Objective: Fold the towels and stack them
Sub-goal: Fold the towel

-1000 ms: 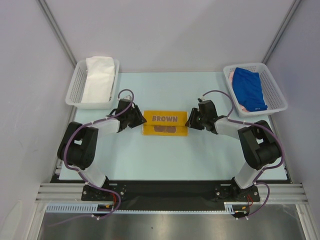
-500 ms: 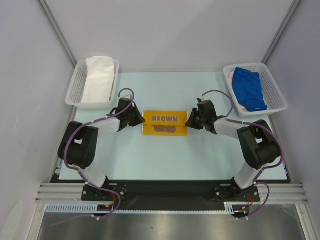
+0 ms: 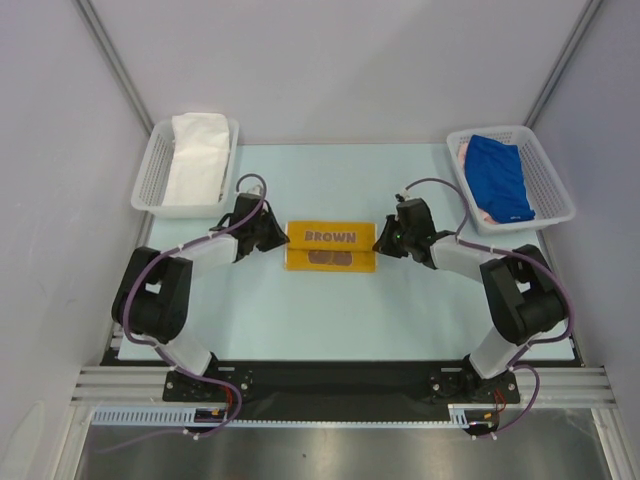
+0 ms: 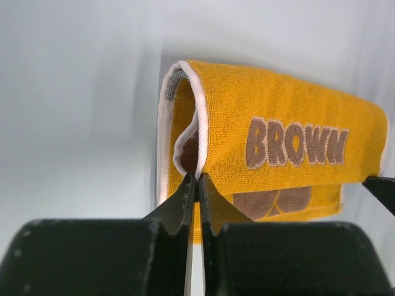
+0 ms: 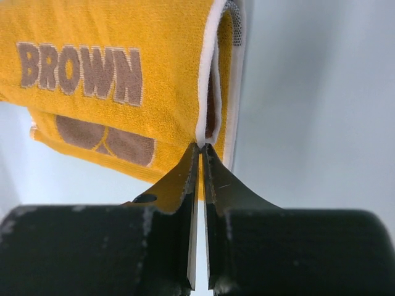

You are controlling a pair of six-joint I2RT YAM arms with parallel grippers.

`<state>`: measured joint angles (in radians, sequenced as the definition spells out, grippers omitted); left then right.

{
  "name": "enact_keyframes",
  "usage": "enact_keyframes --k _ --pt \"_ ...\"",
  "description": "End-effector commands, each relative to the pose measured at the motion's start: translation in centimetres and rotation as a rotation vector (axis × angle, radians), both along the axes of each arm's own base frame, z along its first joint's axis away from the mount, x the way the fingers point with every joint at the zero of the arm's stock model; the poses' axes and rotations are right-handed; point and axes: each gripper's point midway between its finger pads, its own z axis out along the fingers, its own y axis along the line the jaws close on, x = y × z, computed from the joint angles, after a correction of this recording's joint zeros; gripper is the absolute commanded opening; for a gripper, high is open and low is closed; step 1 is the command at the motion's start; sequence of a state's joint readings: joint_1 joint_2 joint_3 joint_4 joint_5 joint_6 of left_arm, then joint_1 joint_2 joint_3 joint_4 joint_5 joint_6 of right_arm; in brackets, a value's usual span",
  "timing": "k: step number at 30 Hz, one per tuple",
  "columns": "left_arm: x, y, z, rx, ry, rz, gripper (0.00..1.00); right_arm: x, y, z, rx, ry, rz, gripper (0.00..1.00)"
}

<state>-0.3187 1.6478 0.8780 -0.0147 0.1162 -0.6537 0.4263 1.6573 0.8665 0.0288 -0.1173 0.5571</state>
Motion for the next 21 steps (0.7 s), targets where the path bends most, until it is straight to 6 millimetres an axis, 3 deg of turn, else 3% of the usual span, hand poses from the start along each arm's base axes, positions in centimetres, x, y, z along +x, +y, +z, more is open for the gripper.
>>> enact_keyframes --k 1,12,21 --pt "0.8 -0.8 4.1 -0.031 -0.094 -0.028 0.07 1.2 0.3 3.5 0.015 -0.091 0.001 0.05" --pt "-0.5 -1.1 5.7 -0.081 -0.117 -0.043 0.04 0.4 0.0 4.8 0.018 -0.116 0.010 0.05" --pt "-2.0 -1.0 5.5 -0.097 -0.106 -0.058 0.04 -1.4 0.0 5.3 0.031 -0.097 0.023 0.04"
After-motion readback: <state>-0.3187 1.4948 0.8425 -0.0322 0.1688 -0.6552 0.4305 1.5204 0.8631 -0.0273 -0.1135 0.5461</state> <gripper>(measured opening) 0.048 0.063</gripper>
